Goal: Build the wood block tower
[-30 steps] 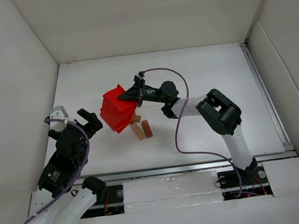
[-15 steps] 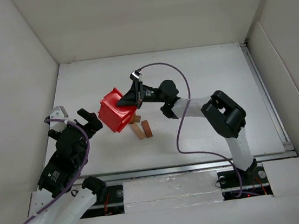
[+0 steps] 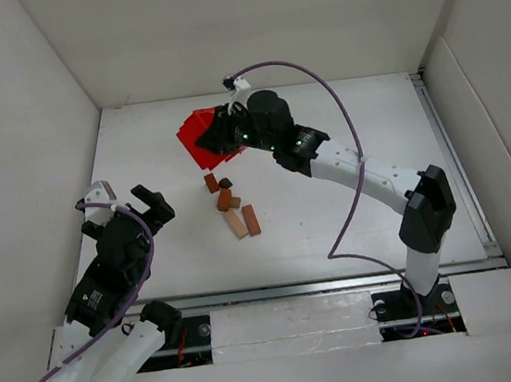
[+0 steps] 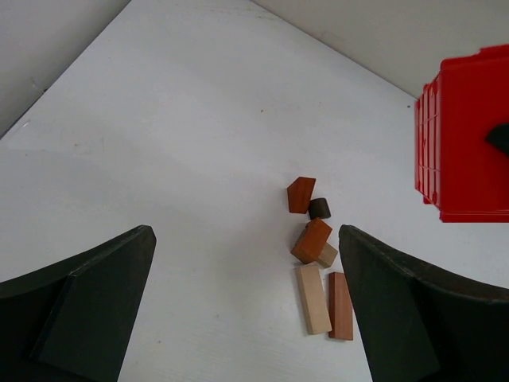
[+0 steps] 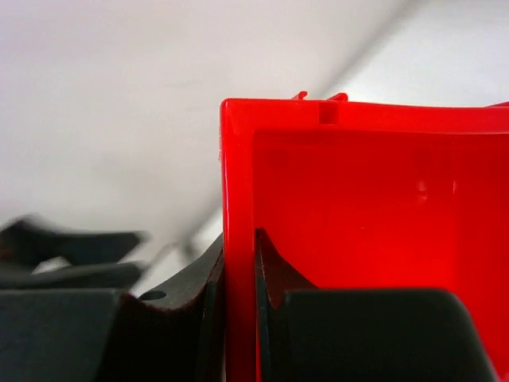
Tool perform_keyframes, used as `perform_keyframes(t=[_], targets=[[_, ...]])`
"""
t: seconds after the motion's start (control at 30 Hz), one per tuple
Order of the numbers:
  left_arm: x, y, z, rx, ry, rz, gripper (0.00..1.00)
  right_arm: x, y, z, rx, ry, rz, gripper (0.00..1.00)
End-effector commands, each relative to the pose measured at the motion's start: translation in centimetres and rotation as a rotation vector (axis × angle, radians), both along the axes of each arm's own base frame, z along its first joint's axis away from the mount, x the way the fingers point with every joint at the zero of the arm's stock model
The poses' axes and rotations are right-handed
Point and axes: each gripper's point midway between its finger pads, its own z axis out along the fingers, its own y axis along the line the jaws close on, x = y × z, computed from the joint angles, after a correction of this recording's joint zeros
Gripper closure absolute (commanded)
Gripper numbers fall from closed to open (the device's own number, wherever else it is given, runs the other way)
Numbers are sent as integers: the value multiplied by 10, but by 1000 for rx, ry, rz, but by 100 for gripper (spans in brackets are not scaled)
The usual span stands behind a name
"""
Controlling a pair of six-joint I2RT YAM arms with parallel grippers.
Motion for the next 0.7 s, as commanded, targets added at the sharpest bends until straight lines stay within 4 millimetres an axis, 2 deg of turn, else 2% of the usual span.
perform_keyframes(t=[0.0,0.03,0.07,0.1,0.13,0.17,0.2,0.23,0.4,0.43,0.53,0.6,0.63,0.67], targets=[[3,4,8,-41,-20,54,1,27,-36,-73,-474,-82,-290,100],[4,4,7,-38,-15,57,1,41,-51,-76,-544,-101,-412,100],[5,3,6,-34,-9,57,1,46,-54,-69,-578,-130,-449,100],[6,3,5,-31,-4,57,1,45,-57,-89,-667,-116,-473,100],[6,2,5,-29,-1,57,1,55,-78,-87,-736,-145,-624,100],[7,2,5,-26,2,59,1,58,-90,-86,-792,-175,-722,100],[7,2,3,-23,6,59,1,53,-92,-92,-848,-198,-775,100],[8,2,3,-23,8,61,1,57,-110,-89,-896,-218,-877,100],[9,1,1,-15,17,62,1,60,-134,-93,-983,-260,-995,100],[9,1,1,-15,18,62,1,57,-147,-83,-1003,-285,-1095,100],[10,0,0,-12,21,62,1,49,-167,-80,-1030,-312,-1244,100],[10,0,0,-12,22,61,1,45,-174,-74,-954,-288,-1294,100],[11,0,-1,-9,25,60,1,41,-183,-86,-973,-294,-1314,100],[11,-1,-1,-9,26,61,1,37,-191,-75,-937,-295,-1338,100]])
